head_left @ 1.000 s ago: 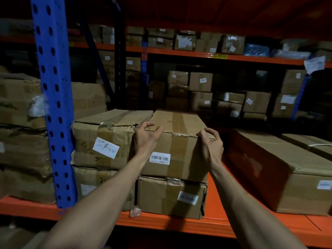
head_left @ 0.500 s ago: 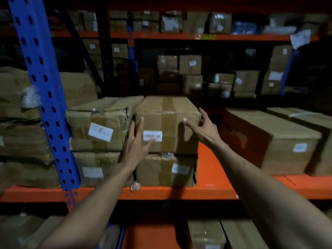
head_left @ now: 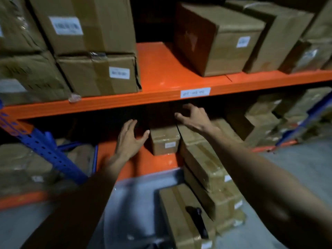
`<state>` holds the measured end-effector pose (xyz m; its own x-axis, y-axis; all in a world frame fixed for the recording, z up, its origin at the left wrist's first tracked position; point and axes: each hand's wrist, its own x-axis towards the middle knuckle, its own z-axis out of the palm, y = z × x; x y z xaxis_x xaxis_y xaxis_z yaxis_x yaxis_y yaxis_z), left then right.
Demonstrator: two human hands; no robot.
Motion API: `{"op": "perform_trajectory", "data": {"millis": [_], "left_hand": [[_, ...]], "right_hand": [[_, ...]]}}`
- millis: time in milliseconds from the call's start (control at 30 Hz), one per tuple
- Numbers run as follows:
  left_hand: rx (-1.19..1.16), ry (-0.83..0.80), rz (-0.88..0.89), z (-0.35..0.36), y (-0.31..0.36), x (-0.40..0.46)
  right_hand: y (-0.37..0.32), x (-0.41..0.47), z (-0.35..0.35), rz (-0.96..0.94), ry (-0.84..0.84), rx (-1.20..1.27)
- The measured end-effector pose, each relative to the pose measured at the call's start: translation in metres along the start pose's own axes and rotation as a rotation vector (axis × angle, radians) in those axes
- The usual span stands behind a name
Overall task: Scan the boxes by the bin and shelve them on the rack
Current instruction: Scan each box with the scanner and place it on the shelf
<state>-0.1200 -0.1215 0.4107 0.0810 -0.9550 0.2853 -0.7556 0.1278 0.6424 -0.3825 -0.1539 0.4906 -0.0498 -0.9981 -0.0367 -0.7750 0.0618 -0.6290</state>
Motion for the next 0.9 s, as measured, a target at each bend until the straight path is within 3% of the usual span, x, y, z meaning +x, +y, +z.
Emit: {"op": "perform_trajectory", "data": {"millis": [133, 500, 600, 733, 900], "left_hand": [[0.036, -0.345, -0.131, 0.073, 0.004, -0.081], [0.01, -0.645, -0.305, 0.241, -0.02, -0.272], [0.01, -0.73, -0.334, 0.284, -0.043, -0.304], [0.072, -0.776, -0.058, 0.344, -0.083, -0.341], [0.03, -0.821, -0.227, 0.394, -0.124, -0.372]], "right_hand": [[0.099, -0.057, 0.026, 0.133, -0.131, -0.018], [0.31, -0.171, 0.158, 0.324, -0.521, -0.05], [0.359, -0.186, 0.202, 0.387, -0.539, -0.091], [0.414, -0.19, 0.257, 0.483, -0.527, -0.134], [0.452, -0.182, 0.322, 0.561, -0.491, -0.079]]}}
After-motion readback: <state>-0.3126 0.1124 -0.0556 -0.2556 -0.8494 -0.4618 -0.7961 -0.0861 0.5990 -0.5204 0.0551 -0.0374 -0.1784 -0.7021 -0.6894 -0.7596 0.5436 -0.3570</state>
